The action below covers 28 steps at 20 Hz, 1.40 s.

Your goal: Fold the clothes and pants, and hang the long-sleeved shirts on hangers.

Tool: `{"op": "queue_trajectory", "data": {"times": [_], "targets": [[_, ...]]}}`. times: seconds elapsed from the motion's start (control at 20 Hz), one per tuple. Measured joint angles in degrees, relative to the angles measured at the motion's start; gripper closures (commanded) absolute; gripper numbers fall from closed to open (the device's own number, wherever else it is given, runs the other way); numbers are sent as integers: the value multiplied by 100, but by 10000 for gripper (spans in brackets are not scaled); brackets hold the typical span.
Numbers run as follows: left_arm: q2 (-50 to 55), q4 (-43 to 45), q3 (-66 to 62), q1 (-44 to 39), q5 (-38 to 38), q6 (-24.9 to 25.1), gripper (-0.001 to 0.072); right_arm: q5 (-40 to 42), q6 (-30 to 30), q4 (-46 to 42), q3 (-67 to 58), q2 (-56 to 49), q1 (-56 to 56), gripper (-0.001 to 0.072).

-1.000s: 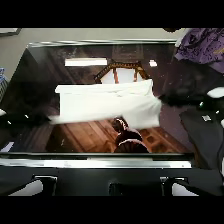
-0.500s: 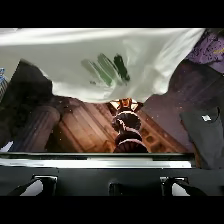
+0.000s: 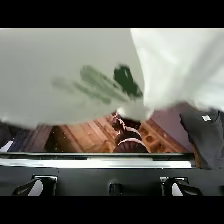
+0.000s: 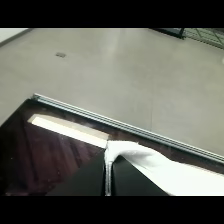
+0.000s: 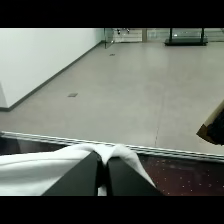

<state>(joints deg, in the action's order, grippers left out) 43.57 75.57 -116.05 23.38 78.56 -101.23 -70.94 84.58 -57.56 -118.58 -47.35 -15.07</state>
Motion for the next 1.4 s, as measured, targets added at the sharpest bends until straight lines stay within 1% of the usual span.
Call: {"op": "queue_trajectory", "data": {"times": [0.15, 0.35, 0.5, 0.6, 0.7, 0.9, 1.0, 1.1, 1.25, 1.4], "targets": [[0, 50, 315, 0, 151, -76, 696, -188, 409, -83, -2, -186, 2, 680], [573, -223, 1344, -24, 192, 219, 695, -682, 927, 81, 227, -1224, 17, 680], [1419, -315, 2293, -214, -264, 485, 695, -887, 1049, 79, 369, -2448, 297, 680], [2181, -223, 2756, -437, -782, 575, 695, -841, 1067, -251, 409, -3331, 658, 680], [3064, -103, 2983, -688, -1355, 625, 696, -595, 1113, -737, 428, -4164, 1014, 680], [4795, -7, 2822, -1156, -2371, 675, 695, 214, 1222, -1274, 442, -5510, 1467, 680], [5475, 11, 2529, -1335, -2734, 680, 695, 682, 1287, -1388, 442, -5974, 1567, 680], [5941, 17, 2216, -1471, -2970, 684, 695, 1060, 1311, -1458, 442, -6284, 1617, 680], [6245, 17, 1939, -1589, -3005, 678, 695, 1252, 1346, -1534, 442, -6483, 1652, 680], [6323, 0, 1838, -1635, -2455, 647, 695, 1008, 1364, -1631, 442, -6496, 1668, 680]]}}
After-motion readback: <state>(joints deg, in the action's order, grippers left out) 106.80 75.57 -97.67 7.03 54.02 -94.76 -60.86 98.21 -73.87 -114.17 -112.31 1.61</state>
